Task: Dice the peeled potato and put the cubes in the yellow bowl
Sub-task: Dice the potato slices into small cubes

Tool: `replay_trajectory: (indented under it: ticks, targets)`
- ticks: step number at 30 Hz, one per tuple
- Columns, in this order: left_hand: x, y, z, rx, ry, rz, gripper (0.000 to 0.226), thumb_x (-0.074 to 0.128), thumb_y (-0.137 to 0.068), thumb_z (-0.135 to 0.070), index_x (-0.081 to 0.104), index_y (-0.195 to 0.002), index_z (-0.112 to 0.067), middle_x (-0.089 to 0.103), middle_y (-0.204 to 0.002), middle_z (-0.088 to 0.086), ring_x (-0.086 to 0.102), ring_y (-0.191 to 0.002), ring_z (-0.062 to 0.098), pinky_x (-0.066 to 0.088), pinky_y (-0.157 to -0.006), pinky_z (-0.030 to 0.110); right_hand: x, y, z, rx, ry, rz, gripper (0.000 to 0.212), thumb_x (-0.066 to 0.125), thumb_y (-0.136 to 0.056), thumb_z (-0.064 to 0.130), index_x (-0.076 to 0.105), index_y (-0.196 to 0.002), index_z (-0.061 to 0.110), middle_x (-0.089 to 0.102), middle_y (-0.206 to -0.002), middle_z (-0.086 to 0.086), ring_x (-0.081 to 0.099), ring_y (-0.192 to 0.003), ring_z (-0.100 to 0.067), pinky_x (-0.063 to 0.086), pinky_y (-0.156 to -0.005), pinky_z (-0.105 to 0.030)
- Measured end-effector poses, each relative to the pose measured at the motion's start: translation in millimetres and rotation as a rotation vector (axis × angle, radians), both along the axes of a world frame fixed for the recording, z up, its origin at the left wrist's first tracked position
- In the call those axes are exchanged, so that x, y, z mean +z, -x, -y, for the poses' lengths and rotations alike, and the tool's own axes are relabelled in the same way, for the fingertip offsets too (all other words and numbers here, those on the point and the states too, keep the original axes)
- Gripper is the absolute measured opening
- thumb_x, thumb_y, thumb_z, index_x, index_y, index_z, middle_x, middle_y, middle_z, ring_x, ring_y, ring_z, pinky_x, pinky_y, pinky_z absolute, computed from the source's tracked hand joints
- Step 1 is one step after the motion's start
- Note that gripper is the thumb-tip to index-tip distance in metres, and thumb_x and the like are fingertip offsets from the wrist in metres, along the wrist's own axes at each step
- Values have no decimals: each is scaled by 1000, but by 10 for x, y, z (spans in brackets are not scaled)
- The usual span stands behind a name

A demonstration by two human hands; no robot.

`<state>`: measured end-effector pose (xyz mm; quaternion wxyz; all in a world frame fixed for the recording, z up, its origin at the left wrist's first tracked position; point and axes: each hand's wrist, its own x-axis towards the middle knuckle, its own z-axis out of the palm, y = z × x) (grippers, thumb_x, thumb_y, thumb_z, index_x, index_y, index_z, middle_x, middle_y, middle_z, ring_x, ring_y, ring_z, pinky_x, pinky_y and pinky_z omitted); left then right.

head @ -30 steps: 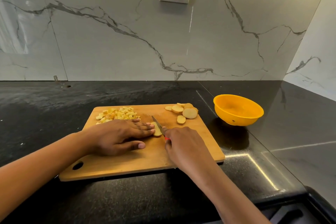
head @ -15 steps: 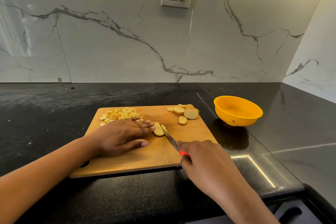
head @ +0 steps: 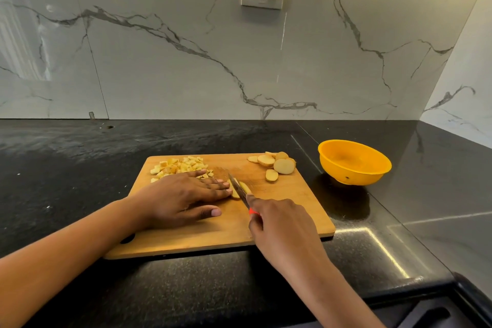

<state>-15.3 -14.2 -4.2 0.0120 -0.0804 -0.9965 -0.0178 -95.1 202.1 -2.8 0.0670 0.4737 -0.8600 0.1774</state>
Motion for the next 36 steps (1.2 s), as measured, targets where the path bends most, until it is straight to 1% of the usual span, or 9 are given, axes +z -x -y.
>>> replay_trajectory:
  ticks: [6,11,14,21,24,27,29,33,36]
  targets:
    - [-2,4,4,-3,31,2,76,-6,-79,-79,14,-142,-41,18,-147,-27,8,-135,-17,-9,-109,10,-36,-50,123,-2,-63,-37,47,36,-102,31,28,-148,27,60,-117,0,56,-100,-19,39,-72,-29]
    - [-17,4,20,-5,31,-7,73,-3,-81,-78,16,-142,-42,21,-148,-25,9,-136,-16,-8,-111,14,-72,-46,128,-11,-75,-59,48,33,-103,31,25,-150,26,60,-118,1,56,-102,-19,43,-77,-30]
    - [-21,6,25,-10,29,-18,73,-1,-82,-78,18,-142,-41,22,-148,-25,10,-136,-15,-7,-112,15,-65,-36,151,-17,-111,-69,48,36,-103,28,25,-149,25,59,-119,-1,55,-103,-20,40,-73,-30]
    - [-10,3,15,-14,33,-18,74,-2,-82,-78,18,-142,-38,21,-147,-24,10,-136,-16,-8,-114,19,87,-9,282,-12,-208,-84,38,42,-101,21,42,-139,18,58,-117,-6,55,-104,-24,35,-67,-30]
    - [-2,4,-3,-15,44,-17,77,-6,-79,-79,16,-142,-39,19,-147,-24,7,-135,-17,-12,-112,17,83,-60,123,19,-231,-85,45,41,-101,21,32,-145,19,58,-115,-5,55,-101,-22,34,-64,-29]
    - [16,4,-13,-8,38,2,79,-8,-77,-80,14,-142,-40,16,-147,-27,4,-134,-18,-16,-108,12,73,-149,-150,53,-262,-67,57,41,-101,21,15,-152,21,58,-111,-3,48,-86,-20,29,-54,-25]
    - [17,2,-17,-8,35,3,80,-8,-76,-80,15,-141,-40,16,-146,-26,6,-135,-16,-15,-109,13,100,-200,-308,71,-247,-30,55,37,-102,24,14,-152,24,59,-110,-1,45,-84,-18,29,-53,-23]
    - [-2,-3,-9,-10,-16,-15,76,-3,-80,-80,20,-141,-40,23,-146,-25,12,-135,-15,-5,-113,16,185,-264,-553,90,-147,-9,45,34,-102,34,29,-147,32,61,-107,5,56,-94,-16,38,-61,-25]
    - [-15,-9,-9,2,-70,-63,71,5,-83,-78,27,-139,-40,30,-143,-26,18,-133,-17,2,-115,18,261,-227,-583,58,-66,-35,47,34,-101,38,28,-147,37,62,-104,8,51,-80,-13,36,-58,-22]
